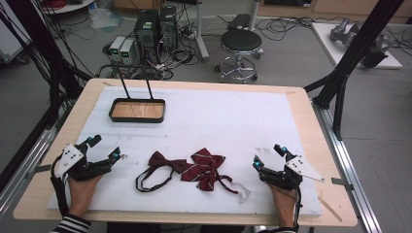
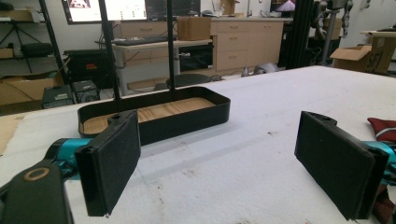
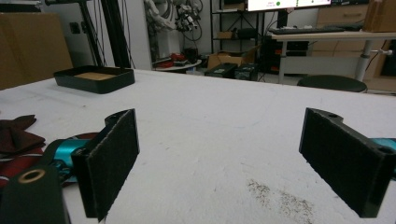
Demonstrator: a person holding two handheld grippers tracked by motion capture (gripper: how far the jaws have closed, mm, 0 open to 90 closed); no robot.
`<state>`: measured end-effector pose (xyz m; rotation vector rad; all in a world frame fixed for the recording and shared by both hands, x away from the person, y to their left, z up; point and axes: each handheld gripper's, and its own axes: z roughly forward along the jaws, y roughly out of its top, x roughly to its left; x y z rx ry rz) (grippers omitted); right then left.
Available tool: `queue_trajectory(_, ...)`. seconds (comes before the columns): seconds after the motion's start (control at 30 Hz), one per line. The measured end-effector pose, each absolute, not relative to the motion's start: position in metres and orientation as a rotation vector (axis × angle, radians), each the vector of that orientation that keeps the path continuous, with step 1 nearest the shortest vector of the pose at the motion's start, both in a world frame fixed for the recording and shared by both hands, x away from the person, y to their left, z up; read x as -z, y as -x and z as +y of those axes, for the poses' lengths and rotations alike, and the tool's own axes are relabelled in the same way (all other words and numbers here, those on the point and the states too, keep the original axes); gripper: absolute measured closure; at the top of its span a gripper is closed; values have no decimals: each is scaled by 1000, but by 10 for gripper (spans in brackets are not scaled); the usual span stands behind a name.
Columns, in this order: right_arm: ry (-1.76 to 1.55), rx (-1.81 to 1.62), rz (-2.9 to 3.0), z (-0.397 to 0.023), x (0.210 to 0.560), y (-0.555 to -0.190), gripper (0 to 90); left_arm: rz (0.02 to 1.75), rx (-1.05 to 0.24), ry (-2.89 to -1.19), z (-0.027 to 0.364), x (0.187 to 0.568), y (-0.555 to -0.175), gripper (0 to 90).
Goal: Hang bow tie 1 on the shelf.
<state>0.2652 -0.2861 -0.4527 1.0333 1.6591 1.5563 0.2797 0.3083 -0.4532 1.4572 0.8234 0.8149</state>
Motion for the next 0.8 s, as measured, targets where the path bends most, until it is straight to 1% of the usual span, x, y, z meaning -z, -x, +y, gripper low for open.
queue_trajectory(0.5,-1067,-1505,1734,-284,449,-269,113,828,-809,-1453,309,453,-280,149)
queue_trajectory(0.8,-992,-1547,1803,-280,427,-268,113,831,-806,-1454,309,453,-280,149)
